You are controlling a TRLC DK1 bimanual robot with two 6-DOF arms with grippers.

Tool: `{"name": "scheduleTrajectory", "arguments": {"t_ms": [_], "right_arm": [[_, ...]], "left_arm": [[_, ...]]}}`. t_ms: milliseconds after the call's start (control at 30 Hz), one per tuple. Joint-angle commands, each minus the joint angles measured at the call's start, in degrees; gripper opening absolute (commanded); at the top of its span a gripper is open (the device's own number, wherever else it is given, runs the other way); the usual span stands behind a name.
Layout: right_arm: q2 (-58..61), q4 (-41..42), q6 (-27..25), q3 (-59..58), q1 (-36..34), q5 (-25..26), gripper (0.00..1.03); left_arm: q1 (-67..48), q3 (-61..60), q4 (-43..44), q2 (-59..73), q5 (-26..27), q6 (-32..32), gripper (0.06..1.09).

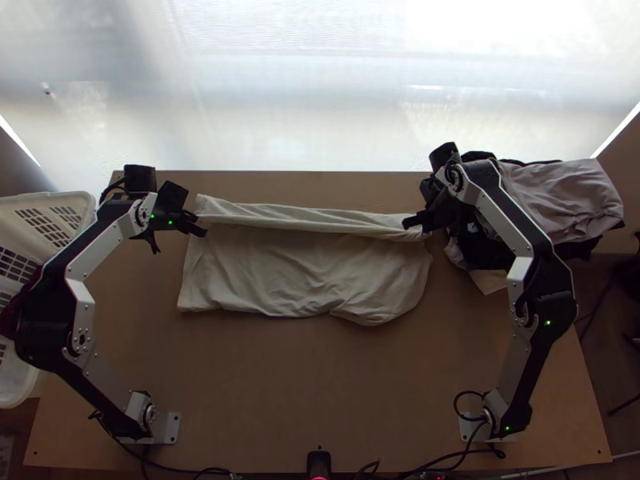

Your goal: Fold the t-shirt

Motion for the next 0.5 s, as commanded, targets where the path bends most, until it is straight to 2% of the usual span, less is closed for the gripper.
{"name": "scheduleTrajectory", "arguments": {"t_ms": [0,233,300,333,400,467], "right_arm": [[-0.98,0.51,0.59,-4.94,-0.30,-0.10,0.03],[-1.94,2.18,0.51,-8.45,0.41,-0.10,0.03],[-1.59,3.06,0.59,-8.98,0.41,-0.10,0.03],[-1.24,3.15,0.59,-8.98,0.41,-0.10,0.07],[-0.36,3.24,0.68,-9.07,0.41,-0.10,0.24],[0.26,3.24,0.77,-9.24,0.49,-0.10,0.29]], "left_arm": [[-0.35,-3.66,-0.41,-0.45,0.23,2.01,0.10],[1.67,-5.60,0.64,0.34,0.14,4.04,0.10],[1.94,-5.51,1.08,0.52,0.14,4.04,0.13],[1.94,-5.51,1.26,0.61,0.14,4.04,0.14],[1.85,-5.60,1.26,0.96,0.23,4.04,0.20],[1.32,-5.86,1.26,1.31,0.14,4.04,0.32]]}}
